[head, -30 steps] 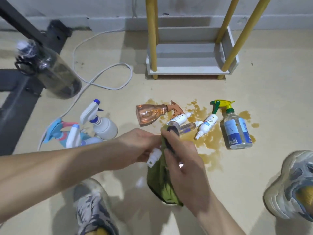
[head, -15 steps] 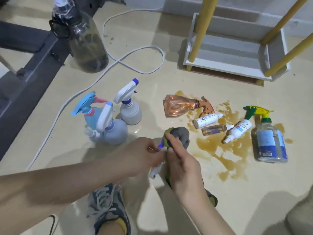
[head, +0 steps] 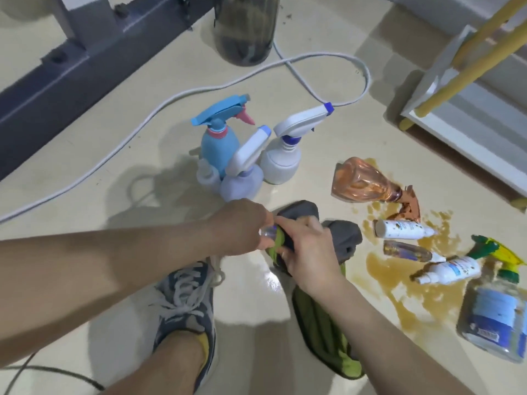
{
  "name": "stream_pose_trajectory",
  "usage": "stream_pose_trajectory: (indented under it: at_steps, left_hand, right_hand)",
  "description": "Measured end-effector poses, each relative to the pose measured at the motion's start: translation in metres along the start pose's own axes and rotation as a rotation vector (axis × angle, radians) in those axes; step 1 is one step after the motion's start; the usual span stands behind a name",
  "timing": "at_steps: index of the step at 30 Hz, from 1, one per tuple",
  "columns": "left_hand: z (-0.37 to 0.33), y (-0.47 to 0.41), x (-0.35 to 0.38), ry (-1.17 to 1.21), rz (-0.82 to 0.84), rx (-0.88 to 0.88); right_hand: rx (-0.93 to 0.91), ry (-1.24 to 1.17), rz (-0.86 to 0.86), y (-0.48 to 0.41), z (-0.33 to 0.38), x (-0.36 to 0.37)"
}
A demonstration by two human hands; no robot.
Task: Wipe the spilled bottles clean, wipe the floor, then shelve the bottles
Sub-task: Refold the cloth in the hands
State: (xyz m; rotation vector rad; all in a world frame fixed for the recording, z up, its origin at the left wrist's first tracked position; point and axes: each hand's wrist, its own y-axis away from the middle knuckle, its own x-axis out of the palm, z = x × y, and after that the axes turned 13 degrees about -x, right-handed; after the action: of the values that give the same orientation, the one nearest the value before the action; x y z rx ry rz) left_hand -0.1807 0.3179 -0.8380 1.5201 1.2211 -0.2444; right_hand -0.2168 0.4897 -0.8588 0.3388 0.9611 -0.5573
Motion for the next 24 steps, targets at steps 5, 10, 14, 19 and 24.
stream_pose_trajectory:
  at_steps: [5,10,14,19,24]
  left_hand:
    - [0.009,0.012,-0.002,-0.024,-0.085,0.019]
    - [0.005,0.019,0.013,-0.141,-0.106,0.258]
    - [0.005,0.019,0.018,-0.079,-0.151,0.272]
    - [-0.012,0.017,0.000,0.469,0.107,-0.147]
    - [-0.012,0.019,-0.021,0.820,0.489,-0.274]
  right_hand:
    - [-0.089,-0.137,0.069,-0.009,-0.002,0.017]
    - [0.092,-0.665,0.378,-0.005,-0.007,-0.007]
    - [0.099,-0.571,0.445,-0.006,-0.009,-0.027]
    - [-0.167,0.367,0.072,0.010,0.000,-0.013]
    - [-0.125,0.133,0.139,0.005,-0.005,-0.023]
